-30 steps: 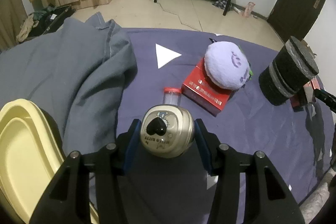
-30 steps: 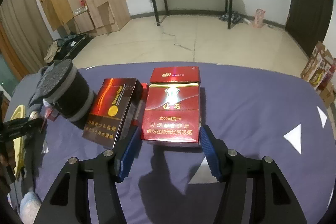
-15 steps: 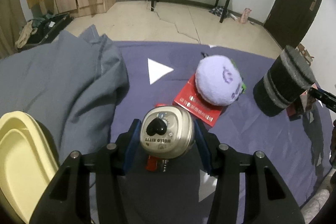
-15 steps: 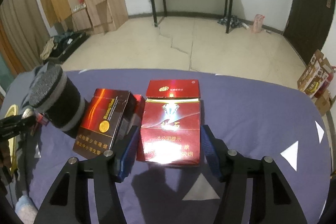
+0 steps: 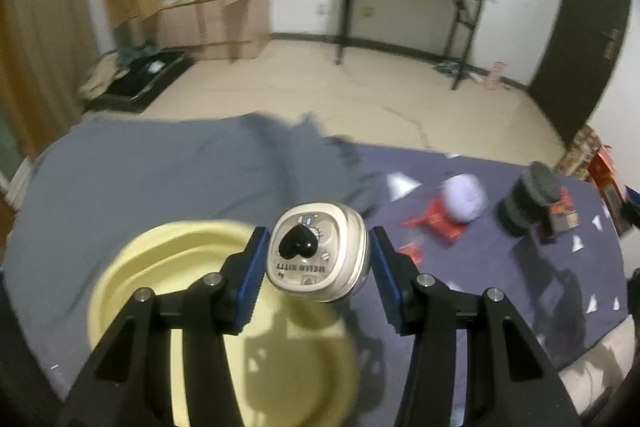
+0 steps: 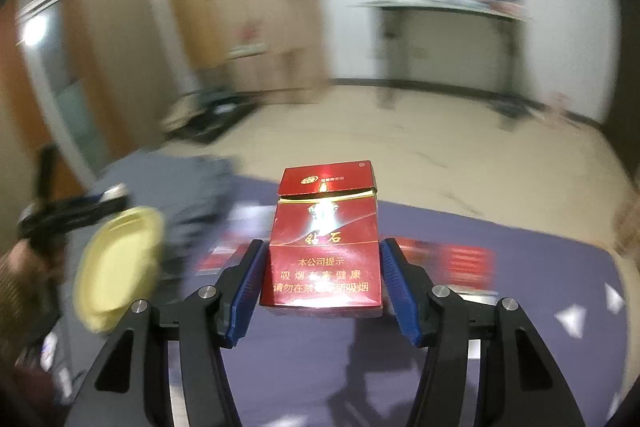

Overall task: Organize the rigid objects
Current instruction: 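Carry both items to the yellow tray and release them inside, then grasp the red bottle with the left tool while the right tool grasps the black cylinder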

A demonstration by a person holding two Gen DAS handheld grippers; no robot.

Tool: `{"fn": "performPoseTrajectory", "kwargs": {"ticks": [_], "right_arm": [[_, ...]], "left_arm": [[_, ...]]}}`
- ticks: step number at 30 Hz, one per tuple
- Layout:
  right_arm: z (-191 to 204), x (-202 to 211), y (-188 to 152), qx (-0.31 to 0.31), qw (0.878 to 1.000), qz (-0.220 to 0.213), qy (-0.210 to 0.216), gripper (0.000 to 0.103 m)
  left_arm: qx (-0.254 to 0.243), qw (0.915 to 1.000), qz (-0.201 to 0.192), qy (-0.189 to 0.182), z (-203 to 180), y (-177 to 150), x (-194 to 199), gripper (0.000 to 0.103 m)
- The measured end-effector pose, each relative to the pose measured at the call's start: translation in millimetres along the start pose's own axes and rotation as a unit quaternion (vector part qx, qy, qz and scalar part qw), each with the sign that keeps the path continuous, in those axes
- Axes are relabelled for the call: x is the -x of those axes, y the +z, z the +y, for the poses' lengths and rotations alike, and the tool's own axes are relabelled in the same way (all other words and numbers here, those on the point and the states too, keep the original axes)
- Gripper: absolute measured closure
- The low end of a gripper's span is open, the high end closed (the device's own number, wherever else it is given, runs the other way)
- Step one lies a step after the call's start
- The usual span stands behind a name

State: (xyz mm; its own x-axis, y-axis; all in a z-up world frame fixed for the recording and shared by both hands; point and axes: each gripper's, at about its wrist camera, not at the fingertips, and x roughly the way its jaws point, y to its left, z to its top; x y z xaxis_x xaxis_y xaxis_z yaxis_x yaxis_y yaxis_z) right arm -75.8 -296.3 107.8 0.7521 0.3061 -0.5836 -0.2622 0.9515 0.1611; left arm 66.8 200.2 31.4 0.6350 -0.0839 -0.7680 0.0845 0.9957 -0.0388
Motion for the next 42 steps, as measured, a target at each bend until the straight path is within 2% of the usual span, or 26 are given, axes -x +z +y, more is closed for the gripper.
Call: {"fn": "performPoseTrajectory", "kwargs": {"ticks": [4,8,11,14,18,22,28,29,30,31,32,33,35,38,40,42], "right_arm": [[118.8,-41.4,-1.4,0.066,0.992,0.038,0.098,0.046],[222.3,-111.5,-27.6,0.110,0.976,0.108,0.157,0.046],[281.6,-153.9,-44.1,0.160,0.963,0.142,0.165,0.046],[315.8,-188.7,-54.1,0.197,0.952,0.171,0.159,0.046],[349.6,-218.3,-68.2,0.227,0.944,0.195,0.140,0.046],[363.5,-234.7,-83.6,0.252,0.936,0.212,0.128,0.046],[376.1,-235.5,-92.6,0.242,0.938,0.212,0.131,0.044],[377.7,-233.2,-93.3,0.235,0.938,0.216,0.138,0.035],[376.6,-226.5,-92.2,0.226,0.939,0.213,0.144,0.027],[375.2,-218.3,-90.7,0.217,0.942,0.205,0.151,0.013],[372.8,-203.9,-86.7,0.202,0.947,0.190,0.162,0.006],[368.5,-192.6,-83.4,0.190,0.951,0.180,0.167,0.004],[351.7,-172.7,-72.2,0.167,0.958,0.163,0.166,0.000],[295.5,-130.7,-48.4,0.118,0.976,0.118,0.141,0.000],[238.3,-106.4,-34.8,0.076,0.988,0.091,0.095,0.000],[184.2,-88.9,-27.2,0.041,0.995,0.075,0.042,0.000]], "left_arm": [[0.025,0.9983,0.036,0.039,66.7,-29.5,-4.2,0.051],[0.055,0.9931,0.082,0.064,117.9,-64.3,-35.1,0.051],[0.060,0.9914,0.094,0.067,130.4,-76.0,-57.1,0.051],[0.077,0.9903,0.100,0.058,138.2,-79.7,-75.8,0.051],[0.072,0.9896,0.107,0.064,141.5,-84.6,-92.5,0.051],[0.082,0.9907,0.089,0.061,150.1,-90.8,-90.9,0.051],[0.102,0.9886,0.090,0.064,154.8,-89.8,-80.9,0.050],[0.104,0.9890,0.088,0.059,153.8,-86.8,-74.5,0.046],[0.103,0.9899,0.082,0.054,154.7,-84.5,-67.3,0.035],[0.099,0.9914,0.070,0.049,150.3,-79.0,-56.5,0.026],[0.095,0.9930,0.056,0.043,144.8,-73.1,-44.5,0.011],[0.093,0.9940,0.044,0.038,139.6,-68.8,-35.7,0.002],[0.087,0.9958,0.019,0.020,118.7,-53.8,-16.6,0.000],[0.074,0.9972,0.011,-0.009,82.2,-34.7,-6.5,0.000],[0.051,0.9980,0.011,-0.036,44.3,-22.3,-9.0,0.000],[0.028,0.9981,0.018,-0.051,6.2,-14.7,-22.1,0.000]]}}
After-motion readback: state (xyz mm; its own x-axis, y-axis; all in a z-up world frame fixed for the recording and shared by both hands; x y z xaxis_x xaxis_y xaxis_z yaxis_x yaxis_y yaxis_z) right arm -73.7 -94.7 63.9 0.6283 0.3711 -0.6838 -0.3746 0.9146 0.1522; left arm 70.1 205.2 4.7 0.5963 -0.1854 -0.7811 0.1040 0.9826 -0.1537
